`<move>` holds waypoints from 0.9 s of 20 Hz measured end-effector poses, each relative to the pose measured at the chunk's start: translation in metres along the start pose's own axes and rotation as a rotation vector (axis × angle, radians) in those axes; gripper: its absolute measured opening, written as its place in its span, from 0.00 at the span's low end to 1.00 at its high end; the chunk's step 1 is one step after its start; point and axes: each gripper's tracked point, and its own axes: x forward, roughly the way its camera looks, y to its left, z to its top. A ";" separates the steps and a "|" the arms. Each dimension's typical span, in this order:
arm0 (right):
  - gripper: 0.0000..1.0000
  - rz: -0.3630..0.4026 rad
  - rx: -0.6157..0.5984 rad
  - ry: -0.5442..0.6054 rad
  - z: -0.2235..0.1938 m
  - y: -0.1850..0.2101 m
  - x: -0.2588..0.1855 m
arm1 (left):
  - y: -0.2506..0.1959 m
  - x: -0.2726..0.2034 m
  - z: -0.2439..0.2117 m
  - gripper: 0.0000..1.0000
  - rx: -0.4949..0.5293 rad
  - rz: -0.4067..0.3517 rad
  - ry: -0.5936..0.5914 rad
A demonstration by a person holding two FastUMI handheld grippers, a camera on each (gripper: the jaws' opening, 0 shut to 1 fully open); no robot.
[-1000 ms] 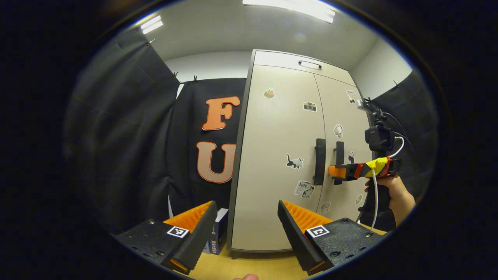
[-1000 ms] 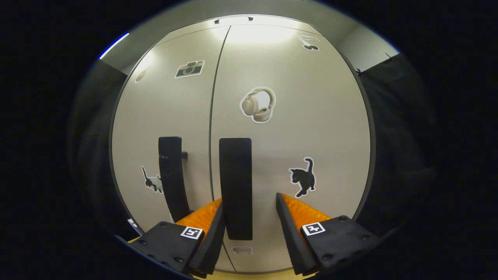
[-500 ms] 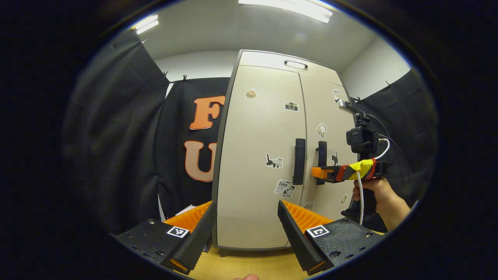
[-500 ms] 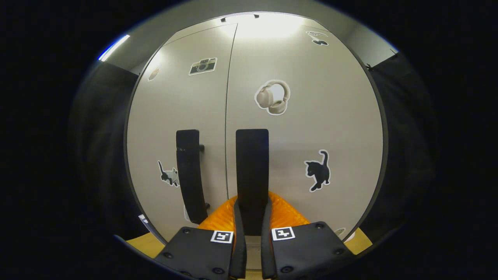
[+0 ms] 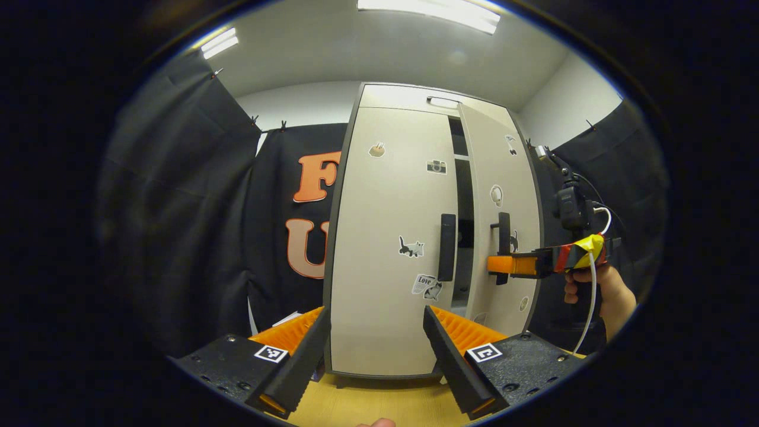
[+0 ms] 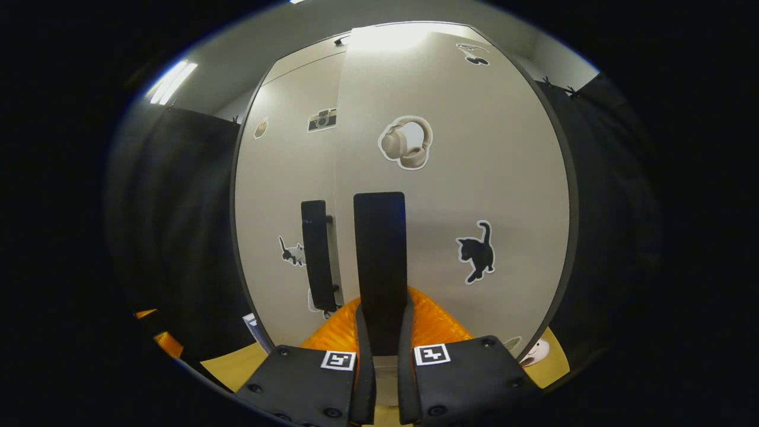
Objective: Open the right door of the double-door shoe cabinet with the right hand, and open the left door with the left hand.
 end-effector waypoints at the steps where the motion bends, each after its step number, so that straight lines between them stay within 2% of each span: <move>1: 0.23 0.011 -0.007 0.004 0.000 -0.002 -0.008 | -0.003 -0.001 0.000 0.94 0.001 0.000 -0.002; 6: 0.23 0.068 0.000 0.015 -0.004 -0.012 -0.049 | -0.025 -0.002 0.001 0.94 -0.006 -0.015 -0.014; 11: 0.23 0.100 -0.016 0.006 -0.007 -0.040 -0.092 | -0.050 -0.001 -0.005 0.95 -0.013 -0.044 -0.006; 15: 0.22 0.086 -0.001 -0.003 -0.007 -0.068 -0.124 | -0.070 0.003 -0.012 0.95 -0.028 -0.065 -0.004; 18: 0.22 0.058 -0.008 -0.014 -0.009 -0.089 -0.139 | -0.093 0.008 -0.020 0.94 -0.059 -0.113 0.014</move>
